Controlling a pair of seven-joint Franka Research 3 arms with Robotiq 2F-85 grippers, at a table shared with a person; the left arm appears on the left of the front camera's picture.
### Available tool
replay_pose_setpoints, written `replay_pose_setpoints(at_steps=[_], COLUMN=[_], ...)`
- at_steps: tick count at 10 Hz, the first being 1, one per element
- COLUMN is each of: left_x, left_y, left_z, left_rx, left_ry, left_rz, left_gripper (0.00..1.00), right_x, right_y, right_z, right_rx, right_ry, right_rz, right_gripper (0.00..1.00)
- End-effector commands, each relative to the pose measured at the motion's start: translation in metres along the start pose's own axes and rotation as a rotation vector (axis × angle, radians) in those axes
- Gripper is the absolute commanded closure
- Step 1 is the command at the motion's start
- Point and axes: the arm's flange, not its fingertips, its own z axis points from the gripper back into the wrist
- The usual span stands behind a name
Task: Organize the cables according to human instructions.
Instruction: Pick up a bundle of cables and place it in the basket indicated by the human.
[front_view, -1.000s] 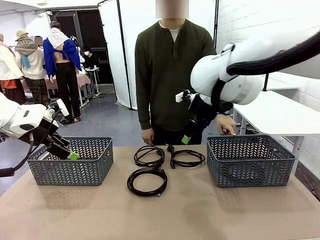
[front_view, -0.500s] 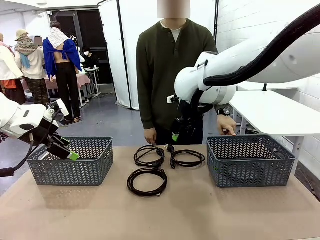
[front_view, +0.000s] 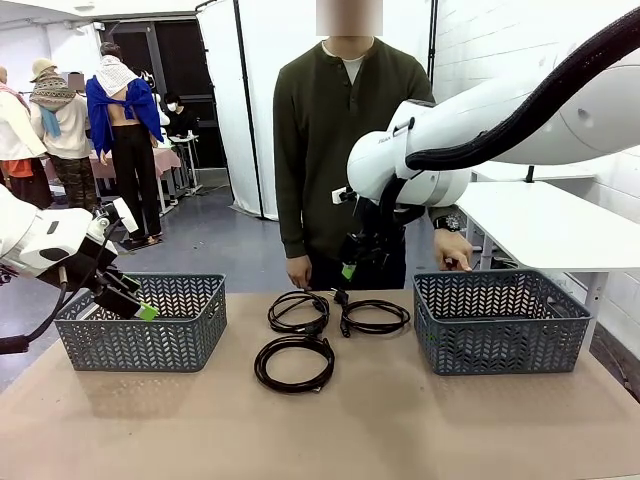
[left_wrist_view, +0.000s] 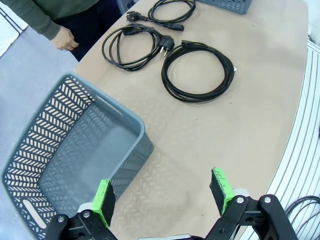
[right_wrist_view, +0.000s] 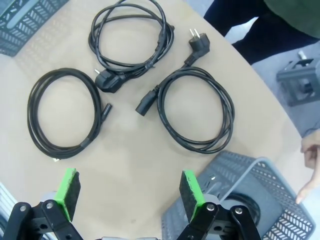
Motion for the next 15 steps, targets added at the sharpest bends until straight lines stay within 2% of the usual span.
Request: replay_pose_setpoints(at_steps=[1,3,6,9,11,15], left_x=[-0.002,-0.002,-0.002,-0.002,-0.002,-0.002], left_y=[0.003,0.003,0.003,0.003,0.003,0.003], left_z=[-0.001,-0.001,-0.001,-0.001,-0.001,-0.001], left_rx=[-0.003,-0.003,-0.003,-0.003,-0.003,-0.003], left_ry=[-0.006,-0.006,-0.006,-0.006,-0.006,-0.006], left_rz=[0.005,0.005,0.005,0.005,0.005,0.005], left_gripper=[0.00,0.00,0.00,0.00,0.00,0.00], right_x=[-0.007,0.000,0.012,0.026,0.034,0.053], right_y=[-0.001,0.000,-0.006,-0.012,-0.022,-0.034], right_z=[-0.001,0.000,-0.019,-0.051,-0.075,-0.111], right_rx=[0.001,0.000,0.014,-0.069,-0.130,-0.102], right_ry=[0.006,0.000,-0.011,0.003,0.026,0.101], right_rz=[0.011,0.000,-0.199,-0.325,-0.397,-0.478], right_gripper=[0.00,0.00,0.00,0.00,0.00,0.00])
